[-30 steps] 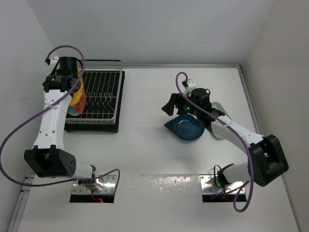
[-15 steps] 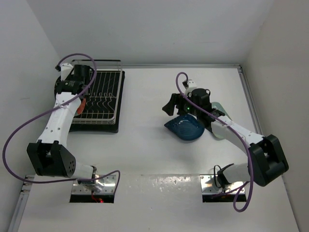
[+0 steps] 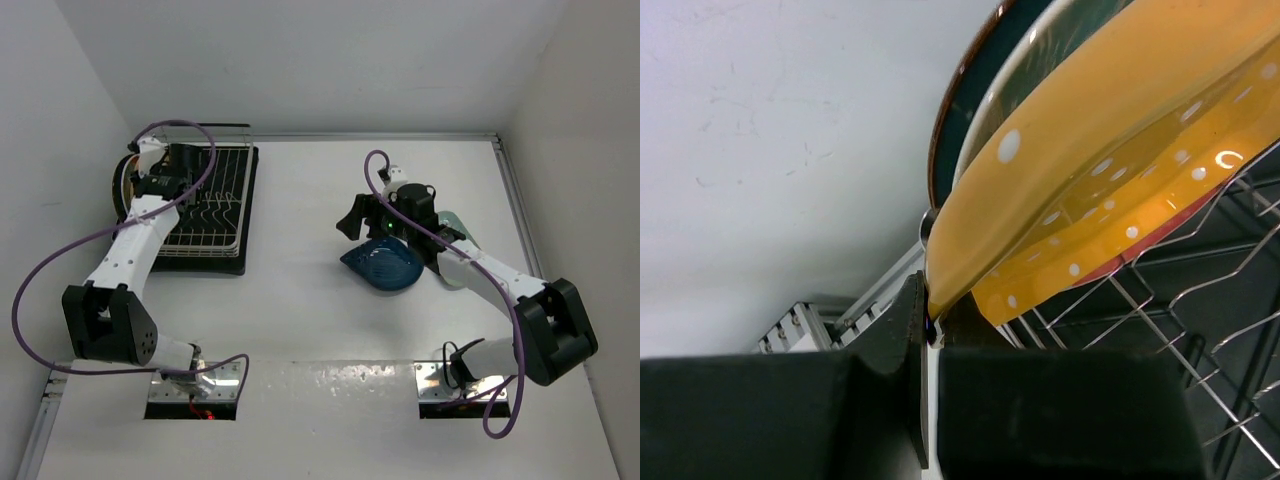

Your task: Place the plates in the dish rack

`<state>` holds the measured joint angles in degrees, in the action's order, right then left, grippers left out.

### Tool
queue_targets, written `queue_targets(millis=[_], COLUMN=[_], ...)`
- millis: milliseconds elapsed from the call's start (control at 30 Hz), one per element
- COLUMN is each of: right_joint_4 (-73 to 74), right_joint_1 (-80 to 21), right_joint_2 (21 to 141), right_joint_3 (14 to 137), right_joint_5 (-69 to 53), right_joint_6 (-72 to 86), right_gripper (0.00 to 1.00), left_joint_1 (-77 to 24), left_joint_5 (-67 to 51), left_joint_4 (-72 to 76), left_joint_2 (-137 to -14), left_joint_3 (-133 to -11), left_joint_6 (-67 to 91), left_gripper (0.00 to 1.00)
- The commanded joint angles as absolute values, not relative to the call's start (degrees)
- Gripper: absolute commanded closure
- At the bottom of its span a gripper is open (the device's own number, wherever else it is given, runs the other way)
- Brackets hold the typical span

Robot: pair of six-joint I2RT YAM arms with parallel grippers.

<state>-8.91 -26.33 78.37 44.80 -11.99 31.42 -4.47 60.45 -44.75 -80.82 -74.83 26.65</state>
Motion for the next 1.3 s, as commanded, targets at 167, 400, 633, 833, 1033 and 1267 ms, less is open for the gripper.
queue_targets(millis=[167,400,633,833,1033,1267], right_joint_4=[-10.5,-10.5,-10.2,-10.1,-9.4,-9.2], right_joint_1=[-26.1,-26.0,-25.9,-25.9,-25.9,-25.9], right_joint_2=[76.7,76.4,76.6,76.7,76.4,76.6], right_joint_3=[44.7,44.5,44.4,44.9,44.8,45.1], right_joint_5=[-11.5,-11.6,-11.3,-11.5,-11.3,-11.3], right_joint_6=[31.1,31.1,31.1,31.4,30.9,30.6], right_gripper=[0.12,0.12,0.12,0.13,0.13,0.13], left_joint_1=[-5.3,-5.8,-5.8,-5.8,-5.3,-4.0], left_joint_5=[67.7,70.7,72.0,71.2,69.8,66.5], left_joint_4=[-38.3,-39.7,-47.5,-48.1,-48.1,-47.5], left_joint_2=[-79.9,-79.9,-79.9,-80.9,-82.1,-88.2], left_joint_3=[-72.9,-69.6,-74.3,-74.2,-72.9,-74.6], left_joint_6=[34.0,39.0,47.0,47.7,47.4,42.6], left_gripper=[1.0,1.0,1.0,1.0,1.0,1.0])
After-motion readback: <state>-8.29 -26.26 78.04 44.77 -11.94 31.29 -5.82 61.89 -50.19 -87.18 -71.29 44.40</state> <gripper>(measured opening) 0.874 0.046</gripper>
